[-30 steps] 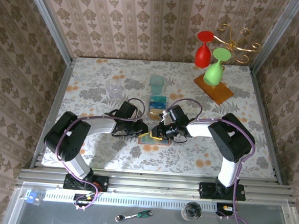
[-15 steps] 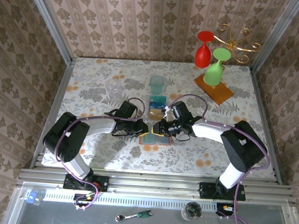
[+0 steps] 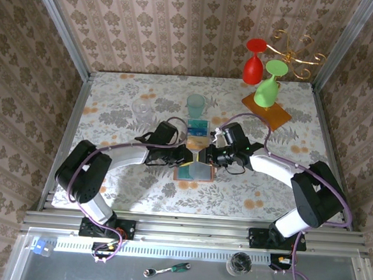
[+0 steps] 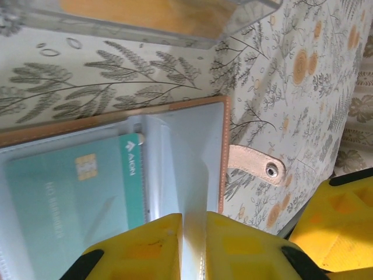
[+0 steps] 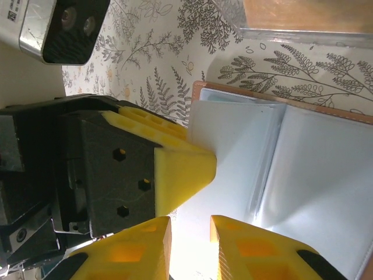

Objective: Take the credit cards out of the card holder

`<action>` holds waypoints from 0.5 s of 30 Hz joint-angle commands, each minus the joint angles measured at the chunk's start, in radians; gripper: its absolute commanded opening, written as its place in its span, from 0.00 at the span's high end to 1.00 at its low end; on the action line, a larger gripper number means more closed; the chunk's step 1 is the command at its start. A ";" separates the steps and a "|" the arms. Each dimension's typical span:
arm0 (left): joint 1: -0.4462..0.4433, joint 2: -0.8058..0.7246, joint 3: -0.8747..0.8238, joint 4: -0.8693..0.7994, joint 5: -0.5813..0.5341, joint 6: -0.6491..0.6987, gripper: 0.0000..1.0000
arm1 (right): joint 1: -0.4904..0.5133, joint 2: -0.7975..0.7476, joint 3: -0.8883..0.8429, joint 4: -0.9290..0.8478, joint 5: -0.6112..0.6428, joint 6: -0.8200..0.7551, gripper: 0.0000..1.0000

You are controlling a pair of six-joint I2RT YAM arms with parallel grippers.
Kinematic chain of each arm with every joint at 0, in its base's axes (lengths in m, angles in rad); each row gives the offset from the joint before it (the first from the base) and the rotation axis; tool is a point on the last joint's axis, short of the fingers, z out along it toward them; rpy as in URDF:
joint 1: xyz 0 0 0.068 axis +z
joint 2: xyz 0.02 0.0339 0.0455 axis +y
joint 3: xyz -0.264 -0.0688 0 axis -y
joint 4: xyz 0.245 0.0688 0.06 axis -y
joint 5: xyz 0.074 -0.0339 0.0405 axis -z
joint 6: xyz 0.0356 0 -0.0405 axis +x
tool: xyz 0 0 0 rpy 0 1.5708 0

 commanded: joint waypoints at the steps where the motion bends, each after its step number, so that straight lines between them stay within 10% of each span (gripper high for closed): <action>1: -0.017 0.033 0.036 -0.019 0.018 -0.002 0.82 | -0.008 -0.043 -0.004 -0.033 0.024 -0.016 0.74; 15: -0.078 0.136 0.139 0.004 0.043 -0.010 0.75 | -0.043 -0.127 -0.018 -0.117 0.078 -0.046 0.74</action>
